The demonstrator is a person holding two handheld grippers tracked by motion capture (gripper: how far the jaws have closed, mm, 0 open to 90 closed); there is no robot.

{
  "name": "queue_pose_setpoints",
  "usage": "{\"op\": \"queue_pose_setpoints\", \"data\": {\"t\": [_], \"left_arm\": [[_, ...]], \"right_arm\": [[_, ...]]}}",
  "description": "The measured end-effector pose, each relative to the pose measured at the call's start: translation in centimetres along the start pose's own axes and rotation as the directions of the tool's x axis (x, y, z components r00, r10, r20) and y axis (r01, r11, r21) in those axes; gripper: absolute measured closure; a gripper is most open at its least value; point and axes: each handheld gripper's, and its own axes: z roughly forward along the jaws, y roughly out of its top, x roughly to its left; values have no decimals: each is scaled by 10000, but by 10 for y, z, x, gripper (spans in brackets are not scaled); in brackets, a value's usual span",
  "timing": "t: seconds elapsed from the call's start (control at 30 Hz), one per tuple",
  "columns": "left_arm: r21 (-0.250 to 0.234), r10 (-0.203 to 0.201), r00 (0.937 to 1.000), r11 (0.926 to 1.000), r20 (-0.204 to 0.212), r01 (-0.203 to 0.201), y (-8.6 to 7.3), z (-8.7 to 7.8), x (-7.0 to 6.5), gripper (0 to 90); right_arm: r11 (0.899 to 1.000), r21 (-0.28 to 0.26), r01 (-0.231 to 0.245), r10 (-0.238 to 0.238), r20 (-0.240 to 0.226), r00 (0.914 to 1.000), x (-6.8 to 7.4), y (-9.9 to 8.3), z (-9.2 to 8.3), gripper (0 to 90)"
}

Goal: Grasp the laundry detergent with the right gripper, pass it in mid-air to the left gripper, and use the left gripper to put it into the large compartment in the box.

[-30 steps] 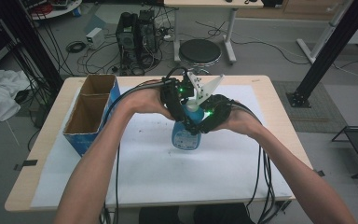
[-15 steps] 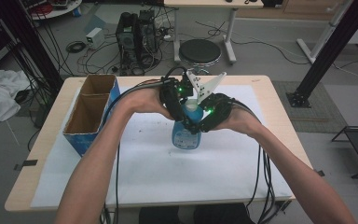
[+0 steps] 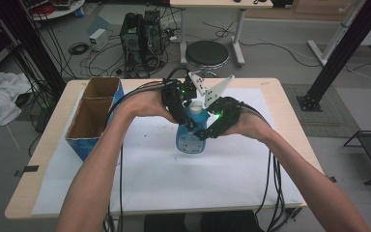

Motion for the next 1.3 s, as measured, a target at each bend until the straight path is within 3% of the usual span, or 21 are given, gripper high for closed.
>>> {"op": "queue_pose_setpoints", "data": {"t": [0.07,0.1,0.13,0.17,0.2,0.23,0.4,0.43,0.5,0.53,0.6,0.7,0.77,0.83,0.93,1.03,1.07,1.17,1.2,1.27,1.3], "left_arm": [[-51,-2,10000,10000,-23,2,0,-1,0,371],[-14,-2,10000,10000,-14,2,0,-1,-1,371],[11,-26,10000,10000,5,26,0,-1,-1,371],[19,-42,10000,10000,6,42,-1,-1,-1,371],[59,-20,10000,10000,0,20,-1,-1,-1,371],[84,-14,10000,10000,-21,14,-1,-1,-1,371],[128,-60,10000,9999,-38,60,-1,-3,-1,371],[111,-112,9999,9999,-52,112,-1,-4,-2,371],[89,-207,9997,9997,-89,208,-2,-6,-2,371],[112,-243,9997,9996,-103,244,-2,-7,-2,371],[170,-444,9989,9989,-162,447,-2,-11,-2,371],[269,-709,9969,9971,-343,718,-3,-19,-1,371],[214,-1048,9935,9942,-452,1058,-4,-26,-2,371],[476,-1044,9921,9930,-692,1078,-4,-36,-1,371],[538,-1353,9868,9886,-889,1404,-5,-48,-1,371],[558,-1750,9788,9818,-1065,1816,-7,-61,-1,371],[373,-2076,9716,9764,-1134,2129,-8,-65,-2,371],[603,-2300,9629,9688,-1412,2403,-12,-83,0,371],[418,-2571,9545,9631,-1509,2660,-13,-87,-1,371],[584,-2672,9494,9583,-1650,2799,-16,-101,0,371],[348,-3007,9380,9498,-1725,3109,-18,-104,0,371]], "right_arm": [[9997,-112,224,-224,-44,9997,-1,0,1,328],[9994,187,-282,282,34,9996,3,0,-1,324],[9996,172,-210,209,56,9998,3,0,-1,323],[9984,329,-466,468,-50,9989,5,0,-1,321],[9998,174,-99,99,27,9999,3,0,0,320],[9982,379,-462,465,-79,9989,6,0,-1,319],[9989,339,-310,305,134,9994,7,0,-4,304],[9997,225,-133,128,199,9997,6,0,-4,303],[9986,357,-379,372,201,9991,8,-1,-6,291],[9991,404,-89,75,334,9994,5,-3,-7,276],[9991,393,-134,109,610,9981,2,-4,-9,266],[9978,435,-498,470,634,9969,2,-8,-15,242],[9986,334,-411,379,904,9952,-2,-10,-19,232],[9973,343,-652,614,1007,9930,-3,-13,-24,231],[9967,372,-719,664,1314,9891,-6,-18,-31,227],[9916,491,-1201,1102,1692,9794,-6,-22,-38,212],[9871,659,-1460,1333,1680,9767,-6,-24,-40,189],[9842,606,-1661,1506,2048,9671,-10,-29,-47,131],[9847,562,-1648,1475,2331,9612,-11,-30,-49,131],[9802,520,-1908,1735,2373,9558,-12,-33,-54,131],[9796,533,-1938,1748,2500,9523,-12,-34,-56,131]]}}
